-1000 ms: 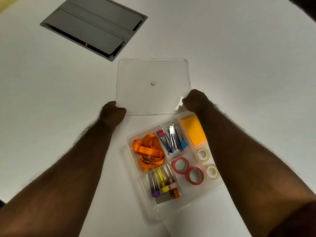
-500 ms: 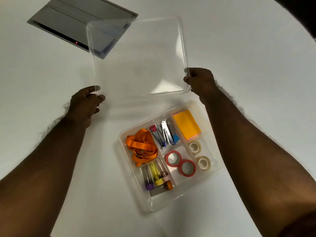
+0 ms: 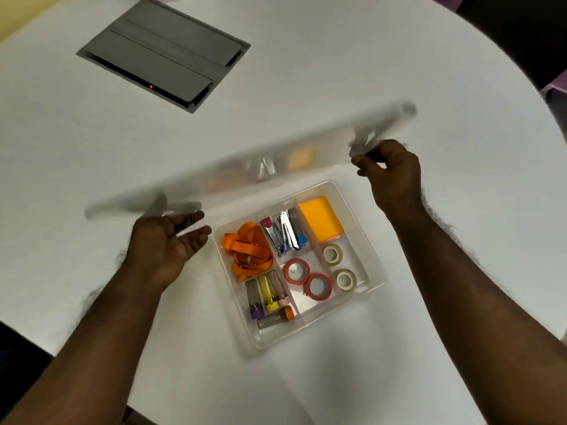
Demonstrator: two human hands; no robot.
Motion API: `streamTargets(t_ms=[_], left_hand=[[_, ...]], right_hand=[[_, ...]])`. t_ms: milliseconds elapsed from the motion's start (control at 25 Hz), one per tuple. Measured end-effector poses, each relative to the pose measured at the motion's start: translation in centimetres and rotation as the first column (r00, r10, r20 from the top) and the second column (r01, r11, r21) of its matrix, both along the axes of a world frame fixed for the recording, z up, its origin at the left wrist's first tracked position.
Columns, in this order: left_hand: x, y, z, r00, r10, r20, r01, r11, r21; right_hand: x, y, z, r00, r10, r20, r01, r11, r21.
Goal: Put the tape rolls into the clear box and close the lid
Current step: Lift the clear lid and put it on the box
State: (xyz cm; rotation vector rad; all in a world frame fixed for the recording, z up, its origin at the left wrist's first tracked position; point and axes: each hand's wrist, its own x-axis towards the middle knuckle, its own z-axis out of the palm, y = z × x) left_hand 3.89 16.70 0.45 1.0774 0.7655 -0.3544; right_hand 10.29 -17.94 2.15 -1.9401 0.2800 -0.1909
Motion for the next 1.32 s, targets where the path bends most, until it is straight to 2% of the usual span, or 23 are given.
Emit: streamTargets(t_ms=[40, 120, 200, 280, 320, 360, 440, 520, 600, 680, 760, 800, 880, 960, 1000, 1320], left_hand=[[-0.7, 0.0, 0.6, 1.000, -0.013, -0.008, 0.013, 0.998, -0.067], [-1.8, 0.1, 1.1, 0.999, -0.040, 0.022, 0.041, 0.996, -0.077], [-2.3, 0.0, 0.8, 0.996, 0.042, 0.076, -0.036, 0.997, -0.075], [-2.9, -0.6, 0.4, 0.991, 0.087, 0.100, -0.080, 0.994, -0.069], [-3.1, -0.9, 0.1, 0.990, 0.078, 0.116, -0.074, 0.996, -0.040], [-3.3, -1.4, -0.3, 0.991, 0.053, 0.124, -0.052, 0.999, -0.011], [-4.2, -2.3, -1.3, 0.993, -0.007, 0.121, 0.000, 0.998, 0.057], [-5.3, -3.3, -2.4, 0.992, -0.079, 0.098, 0.063, 0.986, 0.155], [-6.3, -4.3, -3.6, 0.991, -0.118, 0.061, 0.096, 0.954, 0.285], [-6.9, -5.0, -4.8, 0.992, -0.125, 0.030, 0.095, 0.871, 0.481], [-7.1, -5.5, -5.5, 0.987, -0.160, -0.006, 0.122, 0.731, 0.671], [-7.0, -5.7, -5.8, 0.983, -0.184, -0.023, 0.144, 0.680, 0.719], [-6.9, -6.2, -6.3, 0.977, -0.211, -0.037, 0.168, 0.646, 0.744], [-6.8, -6.7, -6.8, 0.973, -0.223, -0.050, 0.180, 0.612, 0.770], [-6.8, -6.8, -7.0, 0.970, -0.237, -0.055, 0.188, 0.589, 0.786], [-6.2, -6.9, -7.7, 0.952, -0.260, -0.160, 0.274, 0.496, 0.824]], right_hand=[[-0.7, -0.3, 0.0, 1.000, 0.022, -0.009, -0.021, 0.999, 0.037], [-2.1, -0.8, -0.1, 0.998, 0.067, 0.013, -0.069, 0.985, 0.160], [-2.9, -1.5, -0.3, 0.998, 0.067, -0.020, -0.057, 0.943, 0.327], [-3.6, -2.7, -0.5, 0.969, 0.129, -0.210, 0.014, 0.822, 0.569], [-3.9, -3.5, -0.7, 0.925, 0.203, -0.321, 0.051, 0.771, 0.635], [-4.3, -4.3, -1.0, 0.868, 0.276, -0.413, 0.066, 0.760, 0.647], [-5.1, -5.3, -2.0, 0.789, 0.331, -0.517, 0.018, 0.829, 0.559], [-5.7, -5.5, -3.2, 0.798, 0.261, -0.543, -0.030, 0.917, 0.397], [-6.3, -5.2, -4.2, 0.829, 0.157, -0.536, 0.005, 0.958, 0.288], [-6.6, -4.8, -5.0, 0.862, 0.087, -0.499, 0.018, 0.979, 0.203], [-6.6, -4.3, -5.9, 0.886, 0.039, -0.462, 0.005, 0.996, 0.093], [-6.6, -4.0, -6.2, 0.893, 0.014, -0.449, 0.003, 0.999, 0.038], [-6.2, -3.7, -6.9, 0.901, -0.045, -0.430, -0.010, 0.992, -0.125], [-5.9, -3.6, -7.6, 0.902, -0.088, -0.422, -0.062, 0.942, -0.330], [-5.8, -3.5, -7.9, 0.900, -0.097, -0.426, -0.078, 0.924, -0.375], [-5.4, -3.2, -10.9, 0.886, -0.111, -0.450, -0.118, 0.885, -0.450]])
